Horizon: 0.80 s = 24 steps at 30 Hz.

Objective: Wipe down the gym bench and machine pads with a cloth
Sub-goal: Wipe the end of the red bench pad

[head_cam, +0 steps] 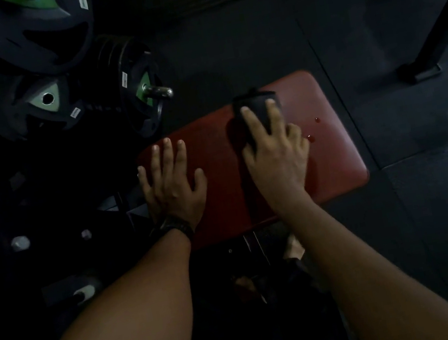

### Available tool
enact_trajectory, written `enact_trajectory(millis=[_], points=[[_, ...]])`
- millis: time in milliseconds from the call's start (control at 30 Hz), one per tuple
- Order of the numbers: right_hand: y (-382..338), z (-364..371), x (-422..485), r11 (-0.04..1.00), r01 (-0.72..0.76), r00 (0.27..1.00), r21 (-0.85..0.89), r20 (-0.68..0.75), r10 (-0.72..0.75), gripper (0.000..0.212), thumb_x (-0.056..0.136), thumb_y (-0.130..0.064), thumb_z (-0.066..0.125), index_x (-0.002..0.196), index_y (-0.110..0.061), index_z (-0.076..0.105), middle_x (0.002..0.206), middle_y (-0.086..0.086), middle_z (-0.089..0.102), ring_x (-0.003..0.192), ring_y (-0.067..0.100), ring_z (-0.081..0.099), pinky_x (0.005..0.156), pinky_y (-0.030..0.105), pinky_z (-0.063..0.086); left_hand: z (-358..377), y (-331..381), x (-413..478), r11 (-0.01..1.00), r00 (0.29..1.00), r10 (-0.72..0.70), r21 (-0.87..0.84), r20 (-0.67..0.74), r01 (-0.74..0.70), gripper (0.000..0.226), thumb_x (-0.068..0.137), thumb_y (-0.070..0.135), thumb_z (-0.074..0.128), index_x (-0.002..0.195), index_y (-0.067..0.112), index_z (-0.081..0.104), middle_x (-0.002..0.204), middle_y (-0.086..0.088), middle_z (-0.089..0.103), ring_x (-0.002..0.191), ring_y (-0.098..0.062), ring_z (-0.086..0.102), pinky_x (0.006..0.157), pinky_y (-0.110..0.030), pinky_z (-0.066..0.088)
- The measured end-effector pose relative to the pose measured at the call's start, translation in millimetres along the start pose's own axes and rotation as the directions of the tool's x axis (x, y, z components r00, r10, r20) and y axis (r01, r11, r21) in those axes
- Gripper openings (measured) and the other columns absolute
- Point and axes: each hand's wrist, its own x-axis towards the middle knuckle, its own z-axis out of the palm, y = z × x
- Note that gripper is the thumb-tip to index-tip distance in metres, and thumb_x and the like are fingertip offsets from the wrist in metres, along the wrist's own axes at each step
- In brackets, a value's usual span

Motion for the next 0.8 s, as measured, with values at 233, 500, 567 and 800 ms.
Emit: enact_trajectory(millis=[233,500,567,800], points=[[-45,14,-73,0.998,0.046,0.999,0.033,-0.022,-0.045,0.059,0.087,-0.035,0.069,0.144,-0.031,0.054,0.16,0.008,0.038,0.105,0.038,0.053,0.076,0.043,0.048,6,-4,1,0.999,0.999,0.019,0.051,-0.048,-0.017,0.068,0.088,0.043,0.043,0.153,0.021,0.045,0.162,-0.005,0.037,0.151,-0.025,0.032,0.12,-0.059,0.022],[-21,9,36,0.969,0.245,0.969,0.003,0.034,-0.245,0.063,0.093,-0.036,0.057,0.152,-0.041,0.038,0.166,0.001,0.026,0.108,0.033,0.053,0.081,0.043,0.049,3,-1,2,1.0,0.999,-0.013,0.012,-0.038,0.013,0.067,0.092,0.039,0.037,0.155,0.018,0.041,0.163,0.0,0.034,0.153,-0.02,0.027,0.123,-0.054,0.016],[-11,6,25,1.0,0.022,0.999,0.015,0.025,-0.022,0.067,0.094,-0.04,0.056,0.155,-0.039,0.029,0.166,0.006,0.02,0.107,0.032,0.052,0.083,0.043,0.046,3,1,1,1.0,0.999,-0.02,-0.005,-0.026,0.02,0.067,0.093,0.041,0.037,0.156,0.018,0.039,0.164,0.0,0.032,0.153,-0.019,0.025,0.124,-0.054,0.013],[-48,11,-22,0.967,0.251,0.967,0.045,0.044,-0.253,0.065,0.093,-0.031,0.066,0.153,-0.033,0.04,0.165,0.01,0.025,0.107,0.033,0.053,0.078,0.04,0.05,3,-1,3,0.999,0.998,0.004,0.034,-0.055,-0.002,0.067,0.088,0.034,0.037,0.152,0.015,0.045,0.161,-0.003,0.039,0.15,-0.022,0.034,0.12,-0.056,0.023]])
